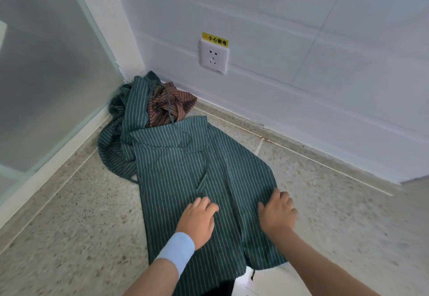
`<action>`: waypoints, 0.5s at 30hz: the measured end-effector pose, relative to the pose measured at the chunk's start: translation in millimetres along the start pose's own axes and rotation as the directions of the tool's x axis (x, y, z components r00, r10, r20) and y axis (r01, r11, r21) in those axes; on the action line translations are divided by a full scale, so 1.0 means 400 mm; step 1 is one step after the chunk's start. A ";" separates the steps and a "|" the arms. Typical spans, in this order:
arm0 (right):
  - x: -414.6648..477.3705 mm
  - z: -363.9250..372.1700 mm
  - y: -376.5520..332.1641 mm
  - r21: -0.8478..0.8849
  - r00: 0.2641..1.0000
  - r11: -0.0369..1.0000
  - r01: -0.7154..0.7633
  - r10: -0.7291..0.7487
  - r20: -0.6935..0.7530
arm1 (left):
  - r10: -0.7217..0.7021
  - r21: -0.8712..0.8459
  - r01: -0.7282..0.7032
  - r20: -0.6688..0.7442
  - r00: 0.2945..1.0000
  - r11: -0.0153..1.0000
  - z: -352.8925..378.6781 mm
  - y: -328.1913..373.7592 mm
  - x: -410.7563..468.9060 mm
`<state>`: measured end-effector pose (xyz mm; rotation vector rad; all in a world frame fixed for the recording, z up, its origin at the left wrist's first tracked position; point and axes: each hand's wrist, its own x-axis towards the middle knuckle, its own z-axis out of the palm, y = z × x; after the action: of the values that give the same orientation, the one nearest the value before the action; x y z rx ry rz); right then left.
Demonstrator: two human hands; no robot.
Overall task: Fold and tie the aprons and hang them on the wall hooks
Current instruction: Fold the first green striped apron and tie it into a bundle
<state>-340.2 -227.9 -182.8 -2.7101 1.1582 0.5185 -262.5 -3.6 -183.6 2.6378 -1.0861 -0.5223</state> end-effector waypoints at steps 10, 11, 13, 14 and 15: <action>-0.037 -0.044 0.074 0.228 0.990 0.974 -0.013 -0.019 0.140 | -0.283 -0.198 0.367 0.352 0.892 0.909 -0.050 0.110 0.015; -0.051 -0.067 0.066 0.378 0.985 0.926 0.011 -0.075 0.157 | -0.292 -0.291 0.414 0.382 0.877 0.862 -0.072 0.121 0.016; -0.085 -0.117 0.036 0.545 0.966 0.833 0.095 -0.208 0.150 | -0.292 -0.549 0.509 0.436 0.851 0.663 -0.125 0.148 0.011; -0.096 -0.136 0.017 0.560 0.953 0.814 0.152 -0.272 0.136 | -0.280 -0.678 0.555 0.481 0.831 0.483 -0.148 0.158 0.010; -0.112 -0.157 -0.006 0.558 0.936 0.805 0.204 -0.327 0.129 | -0.248 -0.763 0.585 0.531 0.810 0.277 -0.170 0.163 0.004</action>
<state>-351.4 -213.1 -108.0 -2.2034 0.7047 0.3669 -274.3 -44.4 -99.6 1.7436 0.0641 -1.2548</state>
